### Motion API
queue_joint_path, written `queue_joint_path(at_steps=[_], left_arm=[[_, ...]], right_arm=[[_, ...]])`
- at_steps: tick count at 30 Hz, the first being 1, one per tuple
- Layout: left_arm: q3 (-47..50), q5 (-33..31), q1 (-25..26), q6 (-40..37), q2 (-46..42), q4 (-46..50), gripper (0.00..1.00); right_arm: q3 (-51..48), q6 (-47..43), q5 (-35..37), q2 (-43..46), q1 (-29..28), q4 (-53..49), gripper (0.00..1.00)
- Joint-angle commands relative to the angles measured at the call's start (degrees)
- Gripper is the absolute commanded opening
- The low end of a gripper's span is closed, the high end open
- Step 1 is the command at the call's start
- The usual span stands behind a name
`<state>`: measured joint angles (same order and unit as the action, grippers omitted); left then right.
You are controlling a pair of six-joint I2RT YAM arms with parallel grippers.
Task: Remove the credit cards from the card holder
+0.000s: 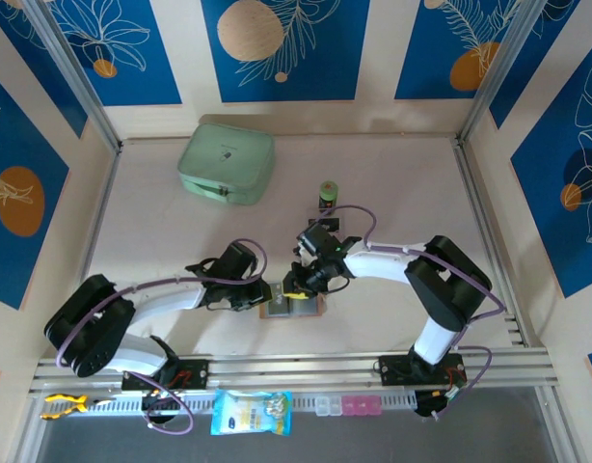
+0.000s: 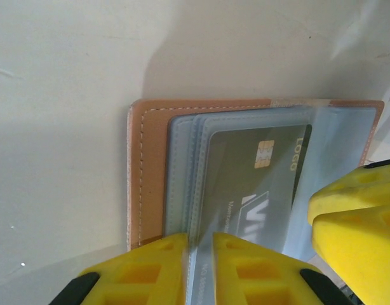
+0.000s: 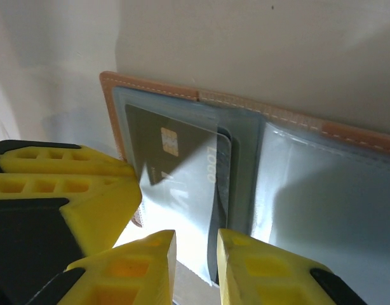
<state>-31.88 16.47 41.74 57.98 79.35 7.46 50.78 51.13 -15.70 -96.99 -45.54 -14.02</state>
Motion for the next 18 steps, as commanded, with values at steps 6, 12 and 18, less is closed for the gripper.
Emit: queue_joint_path(at_steps=[6, 12, 18], left_arm=[[-0.3, 0.2, -0.4, -0.8, 1.0, 2.2, 0.17], [-0.2, 0.2, -0.5, -0.7, 1.2, 2.3, 0.17], [-0.3, 0.2, -0.5, -0.6, 1.5, 2.3, 0.16]], right_arm=[[0.8, 0.9, -2.0, -1.5, -0.7, 1.4, 0.24], [0.7, 1.1, -2.5, -2.2, -0.8, 2.4, 0.19], [0.5, 1.0, -2.2, -3.0, -0.9, 2.4, 0.20]])
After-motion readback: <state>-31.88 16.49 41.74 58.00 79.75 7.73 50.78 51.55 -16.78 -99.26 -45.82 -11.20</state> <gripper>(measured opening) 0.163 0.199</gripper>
